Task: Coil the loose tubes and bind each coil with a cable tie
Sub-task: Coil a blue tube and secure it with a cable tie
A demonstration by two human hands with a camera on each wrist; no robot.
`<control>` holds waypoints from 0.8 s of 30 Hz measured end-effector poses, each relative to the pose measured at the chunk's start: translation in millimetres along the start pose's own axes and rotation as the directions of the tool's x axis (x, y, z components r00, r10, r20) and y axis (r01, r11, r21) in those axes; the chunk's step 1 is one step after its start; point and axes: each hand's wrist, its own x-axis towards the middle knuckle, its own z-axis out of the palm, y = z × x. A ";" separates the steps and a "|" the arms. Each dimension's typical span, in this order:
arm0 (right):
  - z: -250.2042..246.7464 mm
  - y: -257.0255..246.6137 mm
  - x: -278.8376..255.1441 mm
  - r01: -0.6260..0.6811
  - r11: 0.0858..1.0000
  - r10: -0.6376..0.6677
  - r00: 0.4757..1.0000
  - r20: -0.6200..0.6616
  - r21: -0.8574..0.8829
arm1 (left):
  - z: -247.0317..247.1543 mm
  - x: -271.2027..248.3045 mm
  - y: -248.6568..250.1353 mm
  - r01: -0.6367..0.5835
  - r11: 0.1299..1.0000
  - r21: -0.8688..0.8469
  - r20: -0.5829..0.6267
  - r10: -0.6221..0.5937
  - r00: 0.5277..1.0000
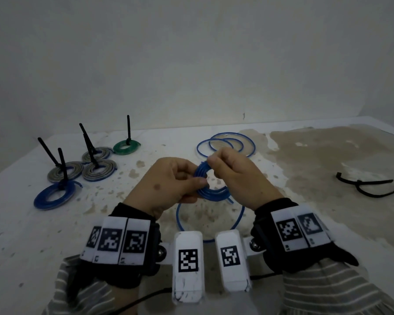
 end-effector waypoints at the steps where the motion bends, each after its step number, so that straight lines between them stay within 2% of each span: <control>1: -1.0 -0.1 1.0 -0.005 0.998 0.009 0.999 -0.053 0.061 | 2.1 1.1 -0.6 -0.019 0.998 -0.059 -0.045 0.016 0.999; 4: -2.4 1.3 3.7 -0.021 0.963 0.060 0.989 -0.138 0.269 | 8.5 4.7 -1.0 -0.075 0.968 -0.242 -0.151 0.038 0.988; 8: 0.8 -3.2 2.7 -0.047 0.889 0.113 0.986 -0.120 0.455 | 16.9 5.4 0.1 -0.063 0.897 -0.438 -0.121 0.011 0.993; 10: 1.1 -2.0 3.6 -0.035 0.886 0.112 0.984 -0.140 0.463 | 20.0 5.8 -0.9 -0.042 0.887 -0.460 -0.093 -0.002 0.996; 12: -0.2 0.9 4.7 -0.018 0.912 0.094 0.982 -0.166 0.409 | 21.7 5.5 -2.6 -0.013 0.915 -0.403 -0.055 -0.010 0.998; 16: -5.4 5.4 3.6 -0.023 0.978 0.048 0.992 -0.115 0.205 | 16.9 4.9 -4.3 -0.010 0.994 -0.105 -0.033 0.006 0.999; 19: -5.2 2.5 0.9 -0.030 0.995 0.029 1.000 0.012 0.091 | 6.8 4.5 -1.4 -0.048 0.996 -0.081 -0.092 0.040 0.995; 21: -3.8 0.6 -0.1 -0.002 1.000 0.001 0.999 0.032 0.026 | 0.9 2.7 -0.2 -0.043 0.999 -0.030 -0.099 0.040 0.994; 24: -2.4 2.5 -0.3 0.001 1.000 -0.001 1.000 0.022 0.017 | 1.5 -1.7 1.2 0.014 0.995 0.094 0.011 -0.015 1.000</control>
